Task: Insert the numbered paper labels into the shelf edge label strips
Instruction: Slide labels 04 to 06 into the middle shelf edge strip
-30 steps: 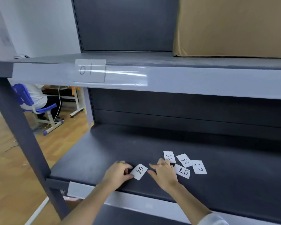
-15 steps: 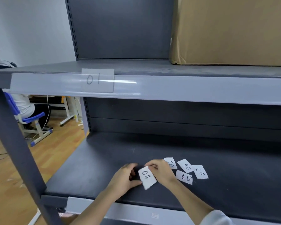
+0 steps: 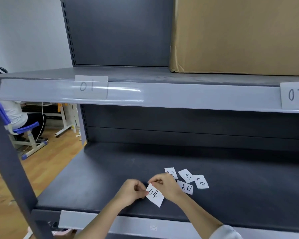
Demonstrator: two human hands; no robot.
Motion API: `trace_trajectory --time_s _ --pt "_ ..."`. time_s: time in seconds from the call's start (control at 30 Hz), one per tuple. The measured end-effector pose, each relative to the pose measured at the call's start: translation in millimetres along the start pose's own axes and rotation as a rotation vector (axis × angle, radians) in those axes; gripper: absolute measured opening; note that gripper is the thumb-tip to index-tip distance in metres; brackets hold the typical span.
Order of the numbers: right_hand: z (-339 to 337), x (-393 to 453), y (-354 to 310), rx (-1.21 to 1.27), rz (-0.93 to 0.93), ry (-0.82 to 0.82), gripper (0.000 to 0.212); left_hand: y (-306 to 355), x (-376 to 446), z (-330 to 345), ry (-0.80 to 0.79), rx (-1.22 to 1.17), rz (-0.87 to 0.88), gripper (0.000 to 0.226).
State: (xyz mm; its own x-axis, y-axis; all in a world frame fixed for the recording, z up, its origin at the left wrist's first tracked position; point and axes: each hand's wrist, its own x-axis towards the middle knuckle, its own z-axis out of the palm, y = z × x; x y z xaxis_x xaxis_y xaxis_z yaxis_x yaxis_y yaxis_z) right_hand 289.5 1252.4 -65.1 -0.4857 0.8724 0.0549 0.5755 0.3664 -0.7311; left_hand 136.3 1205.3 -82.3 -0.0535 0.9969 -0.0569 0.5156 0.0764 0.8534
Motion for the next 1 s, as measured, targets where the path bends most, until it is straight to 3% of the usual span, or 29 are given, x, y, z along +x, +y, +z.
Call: trace_trajectory --time_s 0.13,0.27,0.47,0.67,0.87,1.0 --pt "-1.1 0.5 4.3 0.017 0.026 -0.006 0.023 2.0 -0.5 1.1 -0.037 -0.084 -0.027 0.023" --pt "-14.3 10.3 14.1 -0.006 0.082 0.025 0.025 -2.9 0.4 -1.7 -0.043 -0.066 -0.001 0.038" --pt "-47.1 37.1 43.7 -0.382 0.218 0.120 0.039 -15.6 -3.9 -18.4 0.043 -0.115 -0.014 0.045" --pt "-57.6 50.7 53.1 -0.672 0.246 -0.050 0.052 -33.3 -6.7 -39.4 0.121 -0.178 -0.053 0.048" --pt "-56.4 60.8 54.6 -0.716 0.229 -0.193 0.049 -33.7 -12.5 -44.4 0.145 -0.141 -0.082 0.035" --pt "-59.8 62.6 47.6 -0.733 0.205 -0.202 0.042 -32.4 -15.9 -44.1 0.156 -0.117 -0.091 0.032"
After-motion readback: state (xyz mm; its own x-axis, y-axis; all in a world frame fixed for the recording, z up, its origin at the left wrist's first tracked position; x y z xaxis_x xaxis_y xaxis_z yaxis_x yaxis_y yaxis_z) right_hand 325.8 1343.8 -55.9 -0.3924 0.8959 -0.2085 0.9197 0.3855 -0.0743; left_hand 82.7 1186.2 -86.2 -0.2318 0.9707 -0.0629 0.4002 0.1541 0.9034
